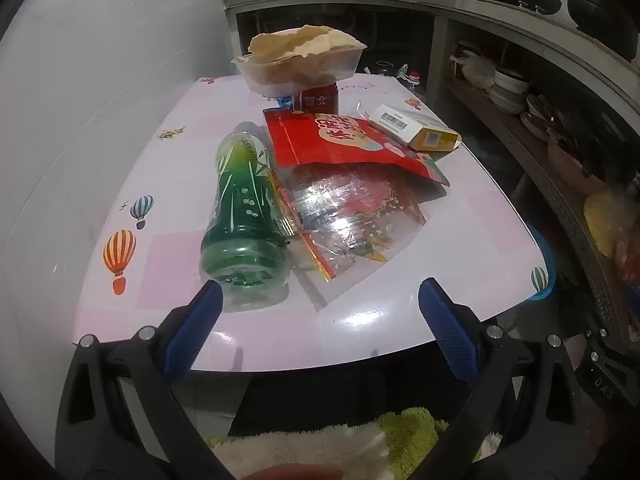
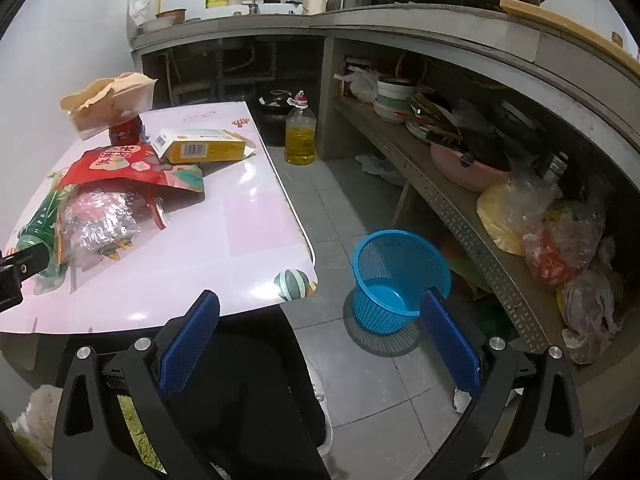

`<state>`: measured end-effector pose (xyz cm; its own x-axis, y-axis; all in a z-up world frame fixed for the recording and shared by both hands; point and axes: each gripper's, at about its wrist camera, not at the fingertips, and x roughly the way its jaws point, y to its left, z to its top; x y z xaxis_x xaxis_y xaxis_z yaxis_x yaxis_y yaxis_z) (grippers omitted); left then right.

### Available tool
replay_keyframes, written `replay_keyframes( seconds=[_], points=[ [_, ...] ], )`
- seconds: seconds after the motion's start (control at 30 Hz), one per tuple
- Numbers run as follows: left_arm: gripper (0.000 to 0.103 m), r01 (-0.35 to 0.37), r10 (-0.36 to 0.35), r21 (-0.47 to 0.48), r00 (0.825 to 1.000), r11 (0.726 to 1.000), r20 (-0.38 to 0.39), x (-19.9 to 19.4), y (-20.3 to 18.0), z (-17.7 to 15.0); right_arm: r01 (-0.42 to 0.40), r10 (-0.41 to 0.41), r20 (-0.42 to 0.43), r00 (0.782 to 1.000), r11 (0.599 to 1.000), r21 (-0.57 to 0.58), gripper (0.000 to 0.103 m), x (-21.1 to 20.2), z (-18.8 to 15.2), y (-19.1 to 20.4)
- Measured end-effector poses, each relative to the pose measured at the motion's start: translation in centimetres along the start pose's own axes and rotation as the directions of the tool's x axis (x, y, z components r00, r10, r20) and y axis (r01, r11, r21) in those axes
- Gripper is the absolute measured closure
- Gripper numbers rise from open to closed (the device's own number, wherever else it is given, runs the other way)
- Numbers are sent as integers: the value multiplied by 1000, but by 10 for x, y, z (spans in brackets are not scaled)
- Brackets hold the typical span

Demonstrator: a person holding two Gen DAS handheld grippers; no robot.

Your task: Collect trash

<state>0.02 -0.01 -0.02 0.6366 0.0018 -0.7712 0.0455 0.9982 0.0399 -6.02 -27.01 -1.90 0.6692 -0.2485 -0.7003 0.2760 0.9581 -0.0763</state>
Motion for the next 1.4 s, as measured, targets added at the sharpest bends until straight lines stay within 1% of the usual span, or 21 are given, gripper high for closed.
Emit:
replay_keyframes(
  seconds=[0.5,0.97,1.0,1.37,1.4],
  points=[
    [9,6,-6,6,1000,1000,4,1,1,2,4,-4,9,1000,1000,0,6,-1,1,1],
    [9,11,-11,1,1000,1000,9,5,13,9,3,-3,10,1000,1000,-2,5,-1,1,0],
    [9,0,0,-1,1000,1000,10,2,1,0,4,-4,10,1000,1000,-2,5,-1,1,0],
    [9,-3,3,-2,1000,1000,7,3,1,1,3,-3,9,1000,1000,0,6,-1,2,1],
    [9,-3,3,-1,1000,1000,7,3,1,1,1,-1,9,1000,1000,3,5,1,1,-5]
  ],
)
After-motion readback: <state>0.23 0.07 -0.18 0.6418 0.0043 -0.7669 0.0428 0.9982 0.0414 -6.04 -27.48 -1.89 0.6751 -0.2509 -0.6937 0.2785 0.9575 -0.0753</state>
